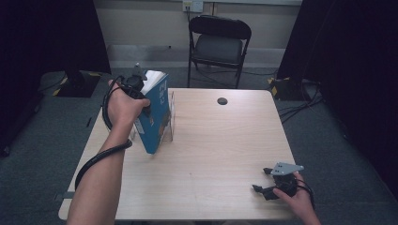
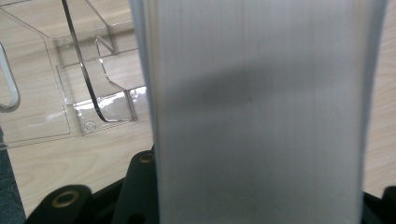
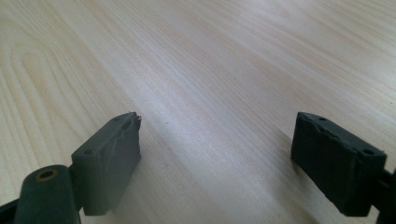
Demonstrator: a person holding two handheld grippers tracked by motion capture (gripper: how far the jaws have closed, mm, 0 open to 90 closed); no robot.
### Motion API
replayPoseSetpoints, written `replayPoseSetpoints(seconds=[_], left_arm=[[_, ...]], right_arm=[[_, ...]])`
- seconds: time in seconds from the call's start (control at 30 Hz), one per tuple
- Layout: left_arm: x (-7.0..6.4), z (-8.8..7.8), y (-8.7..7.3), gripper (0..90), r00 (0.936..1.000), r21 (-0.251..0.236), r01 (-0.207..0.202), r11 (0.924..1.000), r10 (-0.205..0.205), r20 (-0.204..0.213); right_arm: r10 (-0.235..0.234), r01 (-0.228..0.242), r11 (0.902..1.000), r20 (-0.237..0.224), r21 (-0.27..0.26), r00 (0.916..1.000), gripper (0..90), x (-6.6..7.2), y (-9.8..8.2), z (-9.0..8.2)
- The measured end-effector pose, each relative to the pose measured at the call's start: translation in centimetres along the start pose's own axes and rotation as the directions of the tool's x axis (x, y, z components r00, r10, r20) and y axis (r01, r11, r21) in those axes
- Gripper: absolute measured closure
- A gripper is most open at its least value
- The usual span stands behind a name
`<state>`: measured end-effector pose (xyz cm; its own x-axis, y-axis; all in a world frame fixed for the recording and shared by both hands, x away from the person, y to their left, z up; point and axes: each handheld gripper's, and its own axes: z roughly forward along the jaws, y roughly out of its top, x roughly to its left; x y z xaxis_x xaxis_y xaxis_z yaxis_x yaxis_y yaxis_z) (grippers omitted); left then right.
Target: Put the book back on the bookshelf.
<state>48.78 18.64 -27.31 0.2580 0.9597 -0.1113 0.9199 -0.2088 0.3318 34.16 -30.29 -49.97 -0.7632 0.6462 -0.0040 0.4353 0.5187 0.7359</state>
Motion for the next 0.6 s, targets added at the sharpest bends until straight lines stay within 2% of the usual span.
replayPoseSetpoints(seconds=[0.1,0.4,0.43,0.6], left_arm=[[0.1,0.3,0.1,62.0,1.0000,-0.004,0.008,1.0000,-0.008,0.003],[0.0,0.9,0.7,62.0,0.9999,-0.002,-0.005,1.0000,0.005,-0.009],[-0.1,1.0,0.7,62.0,1.0000,-0.003,0.008,1.0000,-0.008,-0.004],[-0.2,1.3,1.0,62.0,0.9998,0.000,0.001,1.0000,-0.001,-0.020]], right_arm=[[-0.001,0.001,1.0000,0.000,0.000,1.0000,14.8,0.0,0.0,0.0],[-0.001,0.001,1.0000,0.000,0.000,1.0000,14.8,0.0,0.0,0.0],[-0.001,0.001,1.0000,0.000,0.000,1.0000,14.9,0.0,0.0,0.0],[0.000,0.000,1.0000,0.000,0.000,1.0000,14.9,0.0,0.0,0.0]])
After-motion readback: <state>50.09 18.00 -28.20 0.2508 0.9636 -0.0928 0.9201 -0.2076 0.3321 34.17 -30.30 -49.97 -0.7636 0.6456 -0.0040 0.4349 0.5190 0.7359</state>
